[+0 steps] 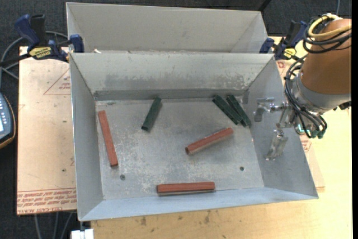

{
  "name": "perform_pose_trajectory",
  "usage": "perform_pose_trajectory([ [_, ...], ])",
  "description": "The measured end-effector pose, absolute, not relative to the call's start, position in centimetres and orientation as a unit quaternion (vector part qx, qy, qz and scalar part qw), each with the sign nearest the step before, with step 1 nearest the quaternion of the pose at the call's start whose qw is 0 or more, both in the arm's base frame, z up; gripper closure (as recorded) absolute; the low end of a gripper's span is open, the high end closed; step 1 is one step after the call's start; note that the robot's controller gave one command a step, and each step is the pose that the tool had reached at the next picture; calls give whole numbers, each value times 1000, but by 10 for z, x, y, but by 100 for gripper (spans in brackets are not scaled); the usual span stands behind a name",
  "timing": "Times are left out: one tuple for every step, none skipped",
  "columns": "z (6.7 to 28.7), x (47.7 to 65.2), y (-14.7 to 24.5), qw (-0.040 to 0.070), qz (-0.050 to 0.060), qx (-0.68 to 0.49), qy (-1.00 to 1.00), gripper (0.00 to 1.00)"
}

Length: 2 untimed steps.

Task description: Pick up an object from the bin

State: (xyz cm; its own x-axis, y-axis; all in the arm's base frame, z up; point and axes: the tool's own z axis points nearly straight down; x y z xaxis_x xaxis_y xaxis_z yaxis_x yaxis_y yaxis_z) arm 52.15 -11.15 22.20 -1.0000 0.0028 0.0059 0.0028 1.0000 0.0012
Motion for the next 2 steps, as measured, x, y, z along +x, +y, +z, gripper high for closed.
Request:
perform_pose_trajectory([
  [67, 583, -45, 1, -2, 214, -977, 0],
  [102, 589, -62, -3, 1, 221, -975, 0],
])
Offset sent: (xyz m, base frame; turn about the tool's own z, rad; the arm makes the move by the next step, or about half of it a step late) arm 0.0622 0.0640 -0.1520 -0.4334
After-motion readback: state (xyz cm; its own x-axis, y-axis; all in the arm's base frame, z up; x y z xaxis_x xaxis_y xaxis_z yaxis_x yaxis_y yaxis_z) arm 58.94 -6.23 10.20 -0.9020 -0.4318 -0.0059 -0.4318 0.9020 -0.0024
